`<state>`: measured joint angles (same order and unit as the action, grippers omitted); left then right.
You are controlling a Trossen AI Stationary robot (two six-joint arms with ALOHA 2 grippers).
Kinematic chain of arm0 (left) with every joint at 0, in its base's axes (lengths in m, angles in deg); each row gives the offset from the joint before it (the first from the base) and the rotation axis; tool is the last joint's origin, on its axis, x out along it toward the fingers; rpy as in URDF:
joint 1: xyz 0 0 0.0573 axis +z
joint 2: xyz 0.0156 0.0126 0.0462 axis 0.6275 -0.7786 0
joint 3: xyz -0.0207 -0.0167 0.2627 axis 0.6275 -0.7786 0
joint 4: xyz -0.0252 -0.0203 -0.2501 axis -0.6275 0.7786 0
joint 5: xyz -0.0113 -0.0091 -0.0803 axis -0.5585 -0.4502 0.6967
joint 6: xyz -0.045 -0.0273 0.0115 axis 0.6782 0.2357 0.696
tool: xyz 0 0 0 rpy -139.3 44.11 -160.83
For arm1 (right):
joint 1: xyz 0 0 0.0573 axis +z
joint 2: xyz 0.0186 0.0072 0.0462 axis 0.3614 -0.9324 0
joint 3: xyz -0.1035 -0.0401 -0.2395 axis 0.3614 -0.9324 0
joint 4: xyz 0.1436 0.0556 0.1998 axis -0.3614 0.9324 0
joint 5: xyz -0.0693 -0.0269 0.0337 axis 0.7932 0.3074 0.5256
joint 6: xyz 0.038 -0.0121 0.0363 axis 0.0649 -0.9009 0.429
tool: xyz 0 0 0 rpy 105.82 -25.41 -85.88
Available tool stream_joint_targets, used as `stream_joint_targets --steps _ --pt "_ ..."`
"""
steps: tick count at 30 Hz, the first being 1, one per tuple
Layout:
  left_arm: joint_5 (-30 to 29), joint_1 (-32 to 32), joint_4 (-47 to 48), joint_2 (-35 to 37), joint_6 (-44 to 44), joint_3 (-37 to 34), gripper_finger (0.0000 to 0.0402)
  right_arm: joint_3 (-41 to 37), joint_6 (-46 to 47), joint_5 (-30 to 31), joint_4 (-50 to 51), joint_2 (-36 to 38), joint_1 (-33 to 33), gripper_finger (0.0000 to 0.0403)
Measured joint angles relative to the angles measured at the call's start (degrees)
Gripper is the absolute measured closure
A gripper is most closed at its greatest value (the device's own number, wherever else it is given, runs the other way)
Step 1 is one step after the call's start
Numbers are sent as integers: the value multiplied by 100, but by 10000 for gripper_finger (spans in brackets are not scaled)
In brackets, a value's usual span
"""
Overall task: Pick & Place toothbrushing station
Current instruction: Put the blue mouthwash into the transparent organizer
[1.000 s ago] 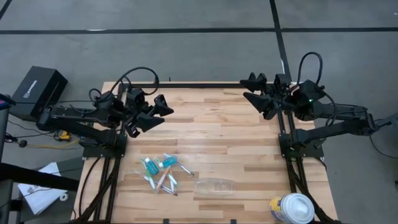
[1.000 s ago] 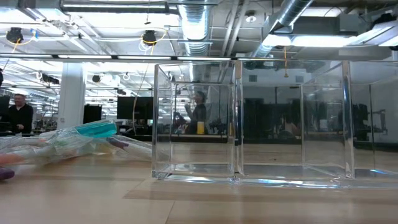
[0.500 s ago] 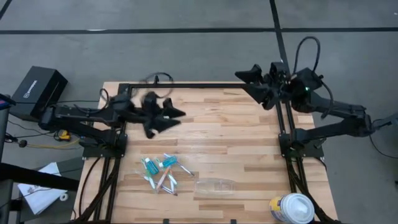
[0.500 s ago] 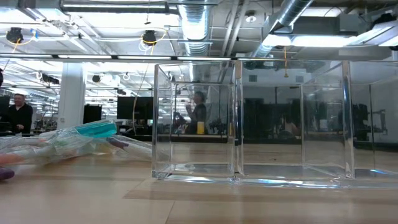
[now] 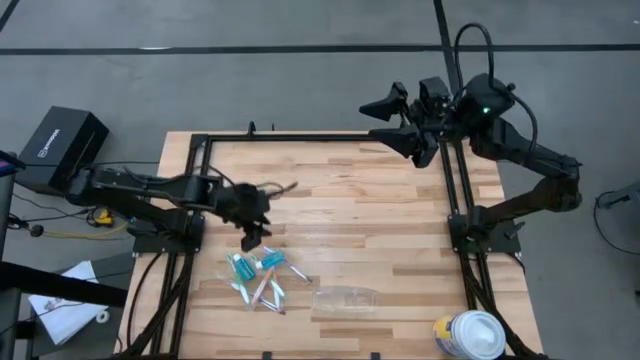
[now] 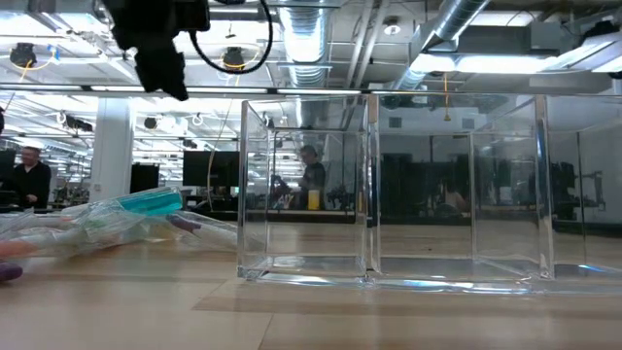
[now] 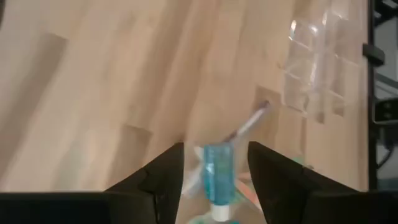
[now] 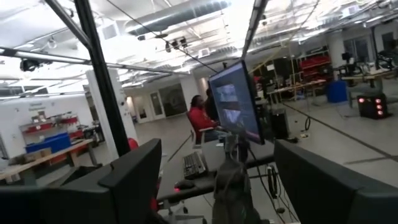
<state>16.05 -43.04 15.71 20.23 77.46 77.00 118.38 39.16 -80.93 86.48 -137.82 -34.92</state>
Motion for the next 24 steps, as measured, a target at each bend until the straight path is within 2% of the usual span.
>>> stream_joint_targets --steps 11,24 --pt "90 -767 595 -838 675 -353 168 344 -46 0 189 -120 14 101" --pt "209 -1007 490 -1318 1347 -406 168 344 -33 0 174 -118 26 101"
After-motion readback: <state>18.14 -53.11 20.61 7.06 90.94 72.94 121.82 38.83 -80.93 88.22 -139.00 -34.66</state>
